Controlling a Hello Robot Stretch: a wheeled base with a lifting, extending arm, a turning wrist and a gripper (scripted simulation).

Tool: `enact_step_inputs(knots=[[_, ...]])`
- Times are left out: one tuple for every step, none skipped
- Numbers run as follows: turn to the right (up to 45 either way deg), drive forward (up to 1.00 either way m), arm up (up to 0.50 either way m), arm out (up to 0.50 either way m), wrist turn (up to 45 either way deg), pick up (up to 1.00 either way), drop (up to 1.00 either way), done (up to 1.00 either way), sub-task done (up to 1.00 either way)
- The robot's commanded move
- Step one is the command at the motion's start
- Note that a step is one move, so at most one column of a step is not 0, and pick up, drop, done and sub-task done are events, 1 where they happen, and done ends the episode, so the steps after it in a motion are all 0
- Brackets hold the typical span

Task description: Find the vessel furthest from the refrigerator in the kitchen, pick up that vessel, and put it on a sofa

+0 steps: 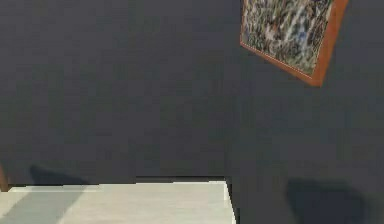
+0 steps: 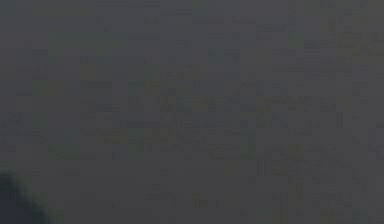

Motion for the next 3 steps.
enact_step_inputs(knots=[[-45.0, 0.0, 0.0, 0.0, 0.0, 0.0, 0.0, 0.0, 0.0], [-3.0, 0.0, 0.0, 0.0, 0.0, 0.0, 0.0, 0.0, 0.0], [0.0, 1.0, 0.0, 0.0, 0.0, 0.0, 0.0, 0.0, 0.0]])
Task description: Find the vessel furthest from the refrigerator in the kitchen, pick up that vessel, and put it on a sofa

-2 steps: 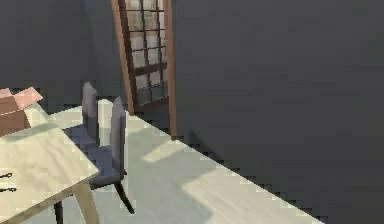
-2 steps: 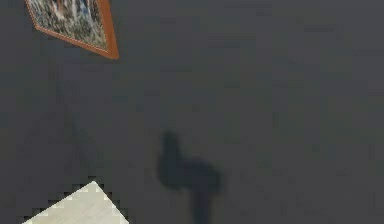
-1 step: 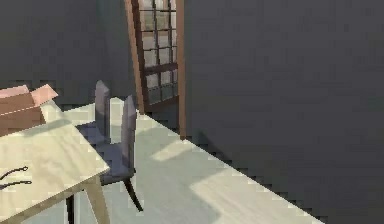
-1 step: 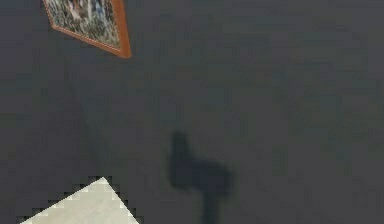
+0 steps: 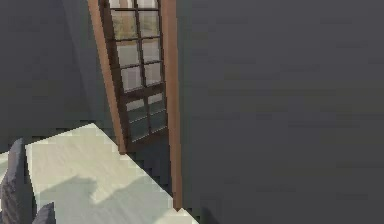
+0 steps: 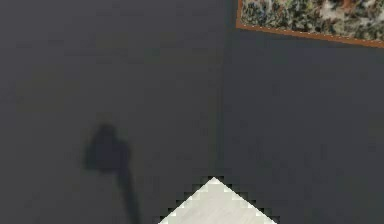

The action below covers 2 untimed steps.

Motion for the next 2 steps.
enact_step_inputs(knots=[[-6.0, 0.0, 0.0, 0.0, 0.0, 0.0, 0.0, 0.0, 0.0], [0.0, 0.6, 0.0, 0.0, 0.0, 0.0, 0.0, 0.0, 0.0]])
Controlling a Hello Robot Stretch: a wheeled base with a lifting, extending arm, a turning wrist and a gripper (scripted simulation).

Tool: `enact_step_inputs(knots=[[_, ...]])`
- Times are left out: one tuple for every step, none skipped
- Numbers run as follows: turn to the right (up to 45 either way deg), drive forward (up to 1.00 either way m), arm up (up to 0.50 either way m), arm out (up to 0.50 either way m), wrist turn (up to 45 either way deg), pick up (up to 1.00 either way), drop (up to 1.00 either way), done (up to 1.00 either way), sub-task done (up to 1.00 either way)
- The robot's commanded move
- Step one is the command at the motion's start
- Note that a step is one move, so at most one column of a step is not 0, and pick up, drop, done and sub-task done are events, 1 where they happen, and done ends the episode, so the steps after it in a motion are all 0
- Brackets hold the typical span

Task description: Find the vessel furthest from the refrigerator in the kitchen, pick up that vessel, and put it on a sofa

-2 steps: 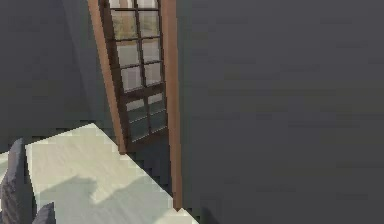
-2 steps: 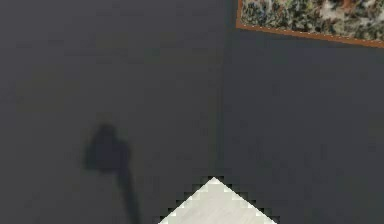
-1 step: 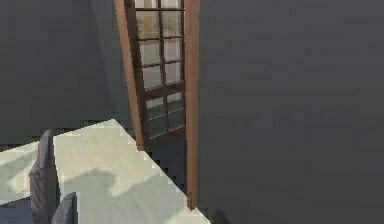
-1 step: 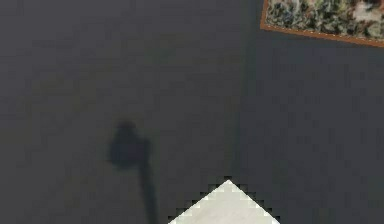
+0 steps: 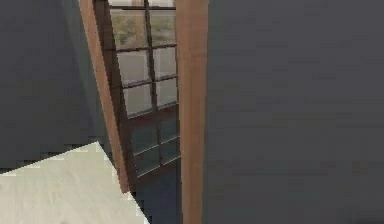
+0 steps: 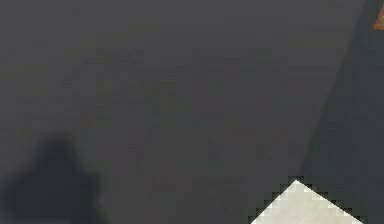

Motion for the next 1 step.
enact_step_inputs(knots=[[-36.0, 0.0, 0.0, 0.0, 0.0, 0.0, 0.0, 0.0, 0.0]])
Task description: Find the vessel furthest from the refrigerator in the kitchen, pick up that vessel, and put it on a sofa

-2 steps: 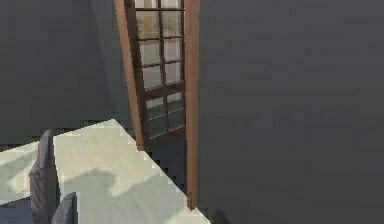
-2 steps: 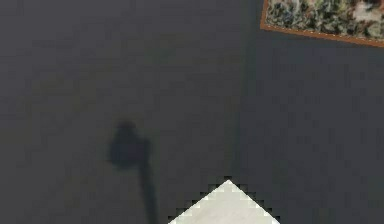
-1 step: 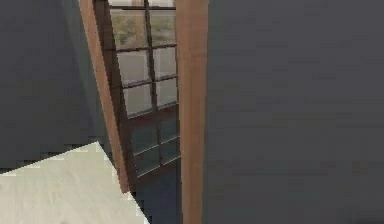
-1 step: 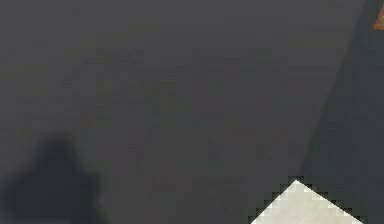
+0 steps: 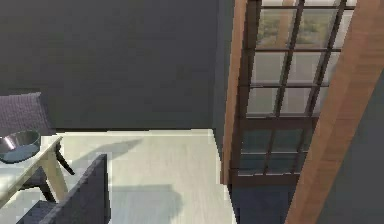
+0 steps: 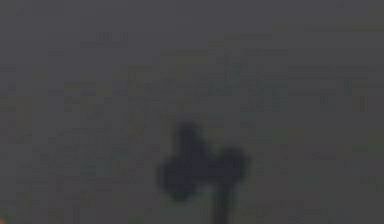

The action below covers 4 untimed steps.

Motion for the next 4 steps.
enact_step_inputs(knots=[[0.0, 0.45, 0.0, 0.0, 0.0, 0.0, 0.0, 0.0, 0.0], [12.0, 0.0, 0.0, 0.0, 0.0, 0.0, 0.0, 0.0, 0.0], [0.0, 0.5, 0.0, 0.0, 0.0, 0.0, 0.0, 0.0, 0.0], [45.0, 0.0, 0.0, 0.0, 0.0, 0.0, 0.0, 0.0, 0.0]])
